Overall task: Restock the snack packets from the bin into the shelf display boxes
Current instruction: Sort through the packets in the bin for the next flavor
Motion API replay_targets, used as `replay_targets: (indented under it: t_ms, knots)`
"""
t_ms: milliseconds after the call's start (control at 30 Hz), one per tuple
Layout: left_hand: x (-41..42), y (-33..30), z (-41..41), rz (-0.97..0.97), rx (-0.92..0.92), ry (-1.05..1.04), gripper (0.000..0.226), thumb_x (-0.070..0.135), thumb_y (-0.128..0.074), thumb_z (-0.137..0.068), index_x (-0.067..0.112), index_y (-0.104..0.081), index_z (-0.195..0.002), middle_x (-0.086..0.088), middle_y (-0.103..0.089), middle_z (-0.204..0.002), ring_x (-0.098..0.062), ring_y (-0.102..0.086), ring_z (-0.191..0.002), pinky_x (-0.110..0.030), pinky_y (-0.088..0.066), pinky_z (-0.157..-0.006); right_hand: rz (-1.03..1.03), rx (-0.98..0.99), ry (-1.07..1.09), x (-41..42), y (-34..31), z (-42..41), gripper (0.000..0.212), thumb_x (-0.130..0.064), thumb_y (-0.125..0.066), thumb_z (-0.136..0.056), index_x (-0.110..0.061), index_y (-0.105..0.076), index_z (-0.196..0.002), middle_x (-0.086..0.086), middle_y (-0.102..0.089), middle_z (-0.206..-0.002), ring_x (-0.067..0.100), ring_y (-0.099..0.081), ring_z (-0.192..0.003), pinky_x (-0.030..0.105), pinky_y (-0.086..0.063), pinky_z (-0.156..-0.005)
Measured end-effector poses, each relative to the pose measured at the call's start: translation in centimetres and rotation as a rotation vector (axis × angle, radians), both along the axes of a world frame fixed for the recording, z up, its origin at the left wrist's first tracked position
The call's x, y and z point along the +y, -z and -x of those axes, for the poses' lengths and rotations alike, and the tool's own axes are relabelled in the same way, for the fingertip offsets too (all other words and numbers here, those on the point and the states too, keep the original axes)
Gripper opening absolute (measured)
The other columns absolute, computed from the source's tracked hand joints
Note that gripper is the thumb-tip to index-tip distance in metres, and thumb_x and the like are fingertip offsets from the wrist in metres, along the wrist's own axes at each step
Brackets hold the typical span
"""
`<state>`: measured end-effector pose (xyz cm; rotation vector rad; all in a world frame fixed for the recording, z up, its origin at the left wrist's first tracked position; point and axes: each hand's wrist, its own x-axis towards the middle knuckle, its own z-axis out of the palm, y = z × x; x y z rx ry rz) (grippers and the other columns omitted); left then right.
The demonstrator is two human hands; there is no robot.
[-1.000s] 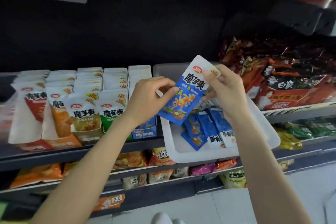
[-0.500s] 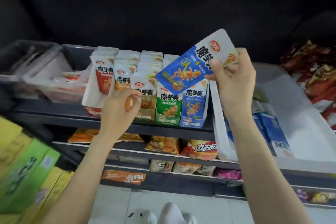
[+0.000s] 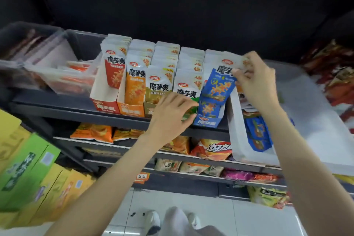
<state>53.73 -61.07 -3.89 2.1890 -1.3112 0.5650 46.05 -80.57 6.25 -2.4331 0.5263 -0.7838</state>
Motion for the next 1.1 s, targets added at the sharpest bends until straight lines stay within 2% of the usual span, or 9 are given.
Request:
replay_targets:
  t_ms: [67, 167, 267, 433, 567, 667, 733, 900, 1100]
  knots:
    - [-1.2, 0.5, 0.4, -0.024, -0.02, 0.022, 0.025, 0.032, -0.061, -0.083, 0.019, -0.069, -0.103, 0.002, -0.065, -0.096, -0.021, -0.055, -0.093, -0.036, -0.047, -0.08, 0.081, 0.143, -0.026, -0.3, 0.6, -1.0, 0.018, -0.02, -0.06, -0.09, -0.017, -0.052, -0.106, 0.006, -0.065, -0.09, 0.028, -0.063, -0.084, 0.028, -0.041, -0.07]
    - [-2.3, 1.2, 0.6, -0.036, -0.025, 0.026, 0.02, 0.025, -0.072, -0.08, 0.017, -0.071, -0.098, 0.0, -0.064, -0.093, -0.022, -0.055, -0.089, -0.037, -0.048, -0.073, 0.189, 0.286, -0.045, -0.9, 0.9, -2.0, 0.032, -0.022, -0.061, -0.089, -0.01, -0.055, -0.118, 0.014, -0.067, -0.1, 0.035, -0.061, -0.094, 0.033, -0.042, -0.075]
    - [-2.6, 1.4, 0.6, -0.037, -0.017, 0.01, 0.014, 0.024, -0.073, -0.078, 0.018, -0.071, -0.091, 0.001, -0.063, -0.092, -0.022, -0.056, -0.088, -0.036, -0.046, -0.072, 0.338, 0.415, -0.039, -1.6, 0.9, -2.4, 0.037, -0.034, -0.062, -0.087, -0.015, -0.06, -0.119, 0.01, -0.064, -0.109, 0.033, -0.057, -0.102, 0.037, -0.045, -0.08]
    - [-2.7, 1.4, 0.6, -0.035, 0.012, 0.025, 0.006, 0.022, -0.071, -0.081, 0.018, -0.073, -0.084, 0.002, -0.063, -0.092, -0.022, -0.057, -0.089, -0.035, -0.049, -0.07, 0.608, 0.567, -0.093, -1.4, 2.5, -3.1, 0.042, -0.03, -0.063, -0.087, -0.007, -0.057, -0.121, 0.013, -0.047, -0.125, 0.03, -0.041, -0.115, 0.037, -0.039, -0.092]
    - [-2.5, 0.5, 1.1, -0.002, 0.064, 0.065, 0.019, 0.031, -0.056, -0.087, 0.021, -0.072, -0.087, 0.005, -0.063, -0.092, -0.014, -0.059, -0.081, -0.027, -0.052, -0.058, 0.272, 0.316, -0.075, -2.8, 1.5, -2.2, 0.045, -0.031, -0.068, -0.083, -0.016, -0.051, -0.122, 0.009, -0.047, -0.124, 0.026, -0.044, -0.115, 0.032, -0.039, -0.089]
    - [-2.9, -1.3, 2.2, 0.127, 0.162, 0.183, 0.021, 0.032, -0.055, -0.09, 0.023, -0.074, -0.094, 0.007, -0.066, -0.093, -0.002, -0.06, -0.073, -0.015, -0.047, -0.057, 0.102, 0.081, -0.108, -4.9, -0.2, 1.4, 0.028, -0.024, -0.066, -0.086, -0.017, -0.059, -0.112, -0.001, -0.056, -0.109, 0.011, -0.054, -0.097, 0.016, -0.039, -0.08]
    - [-3.7, -2.6, 3.0, 0.217, 0.202, 0.267, 0.022, 0.029, -0.055, -0.092, 0.019, -0.073, -0.098, 0.005, -0.069, -0.09, -0.003, -0.061, -0.072, -0.018, -0.05, -0.06, 0.07, 0.051, -0.118, -6.7, -0.2, 4.8, 0.022, -0.019, -0.067, -0.086, -0.017, -0.062, -0.107, -0.005, -0.062, -0.1, 0.005, -0.057, -0.085, 0.01, -0.042, -0.077]
    - [-7.4, -4.7, 4.4, 0.156, 0.134, 0.418, 0.021, 0.027, -0.055, -0.092, 0.019, -0.071, -0.104, 0.007, -0.07, -0.092, -0.009, -0.062, -0.085, -0.029, -0.052, -0.071, 0.209, 0.58, -0.04, -11.9, 3.8, 11.4, 0.016, -0.028, -0.069, -0.083, -0.024, -0.065, -0.098, -0.008, -0.069, -0.091, 0.015, -0.066, -0.087, 0.035, -0.052, -0.08]
    - [-15.1, -6.1, 4.0, -0.218, -0.02, 0.422, 0.028, 0.037, -0.058, -0.088, 0.027, -0.065, -0.113, 0.008, -0.067, -0.102, -0.015, -0.056, -0.099, -0.03, -0.044, -0.082, 0.387, 1.024, 0.069, -13.3, 5.6, 12.4, 0.056, -0.066, -0.055, -0.081, -0.022, -0.054, -0.115, 0.004, -0.063, -0.107, 0.027, -0.06, -0.098, 0.031, -0.04, -0.072]
